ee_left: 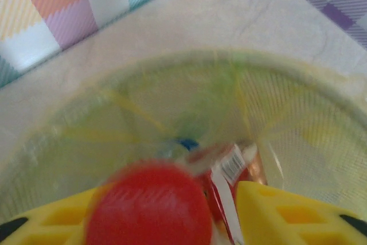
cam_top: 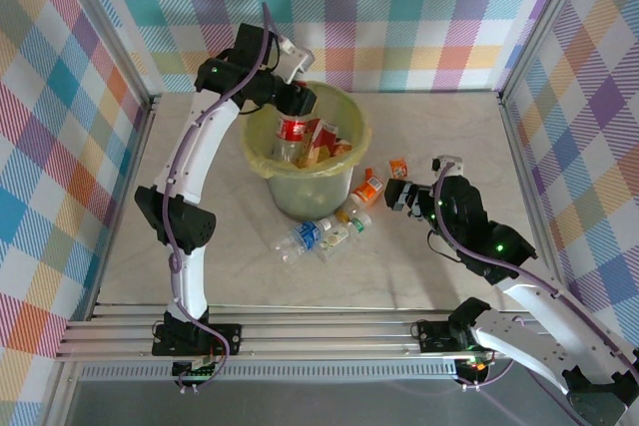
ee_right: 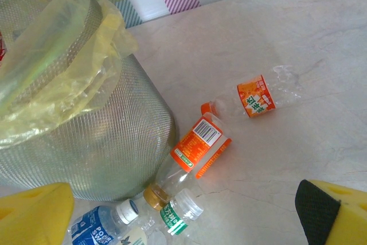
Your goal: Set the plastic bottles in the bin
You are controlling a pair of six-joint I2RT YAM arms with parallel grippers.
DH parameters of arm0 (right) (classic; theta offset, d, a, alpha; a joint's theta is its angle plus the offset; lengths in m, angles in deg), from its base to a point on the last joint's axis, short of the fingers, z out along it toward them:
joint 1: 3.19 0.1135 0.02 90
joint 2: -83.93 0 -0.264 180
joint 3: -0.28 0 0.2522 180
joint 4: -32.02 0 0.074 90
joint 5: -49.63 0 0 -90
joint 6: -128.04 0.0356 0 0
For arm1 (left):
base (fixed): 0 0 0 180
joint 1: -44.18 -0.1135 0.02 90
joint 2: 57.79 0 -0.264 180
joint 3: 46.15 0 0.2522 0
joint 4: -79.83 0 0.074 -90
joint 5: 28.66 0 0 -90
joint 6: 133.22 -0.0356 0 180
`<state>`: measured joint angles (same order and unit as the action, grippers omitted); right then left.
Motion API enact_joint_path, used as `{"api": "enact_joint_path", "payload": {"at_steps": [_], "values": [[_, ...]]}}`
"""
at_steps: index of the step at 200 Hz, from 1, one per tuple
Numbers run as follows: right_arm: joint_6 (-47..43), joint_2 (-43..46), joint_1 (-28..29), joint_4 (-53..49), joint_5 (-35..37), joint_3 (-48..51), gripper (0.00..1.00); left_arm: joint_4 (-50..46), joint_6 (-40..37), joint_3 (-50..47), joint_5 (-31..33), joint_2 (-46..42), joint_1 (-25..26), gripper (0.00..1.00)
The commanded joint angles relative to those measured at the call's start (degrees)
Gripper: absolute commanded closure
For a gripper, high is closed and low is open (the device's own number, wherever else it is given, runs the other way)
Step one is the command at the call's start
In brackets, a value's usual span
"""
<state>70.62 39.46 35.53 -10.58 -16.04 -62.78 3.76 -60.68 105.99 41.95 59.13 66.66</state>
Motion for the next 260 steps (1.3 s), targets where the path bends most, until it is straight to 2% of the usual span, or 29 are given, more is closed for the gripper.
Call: {"api": "enact_joint_path", "payload": {"at_steps": [1, 62, 82, 100, 118, 142, 203, 230, 260], "values": [[0.81, 0.02, 0.30, -0.35, 1.23, 0.34, 0.00, -3.63, -1.31, -1.41, 1.38, -0.12, 0.37, 0.28], [1.90, -1.82, 0.21, -0.89, 2.08, -0.41, 0.00, 3.31, 3.01, -1.16, 2.93, -1.37, 0.60, 0.12], [4.45, -4.17, -0.33, -4.68, 4.05, -2.11, 0.00, 5.35, 5.33, -1.19, 4.19, -2.93, 0.72, 0.08], [8.04, -7.50, -1.56, -9.73, 4.78, -4.46, 0.00, 6.52, 7.34, -1.43, 5.34, -5.09, 0.87, 0.00], [10.27, -10.29, -2.60, -12.04, 4.42, -5.62, 0.00, 8.24, 9.34, -3.37, 7.00, -8.48, 1.07, 0.00], [11.95, -12.27, -4.21, -10.77, 1.96, -5.29, 0.00, 14.01, 11.74, -11.69, 9.76, -16.31, 1.24, 0.00], [13.65, -20.84, -8.87, -5.41, -8.73, -5.55, 0.00, 35.65, 19.79, -43.95, 19.35, -41.76, 1.21, 0.00], [14.79, -26.11, -10.49, -1.69, -12.60, -5.87, 0.00, 41.00, 24.78, -55.77, 23.31, -50.41, 1.25, 0.00], [15.56, -31.77, -10.79, 1.17, -13.34, -6.98, 0.00, 44.09, 29.24, -65.27, 26.49, -56.79, 1.20, 0.00]]}}
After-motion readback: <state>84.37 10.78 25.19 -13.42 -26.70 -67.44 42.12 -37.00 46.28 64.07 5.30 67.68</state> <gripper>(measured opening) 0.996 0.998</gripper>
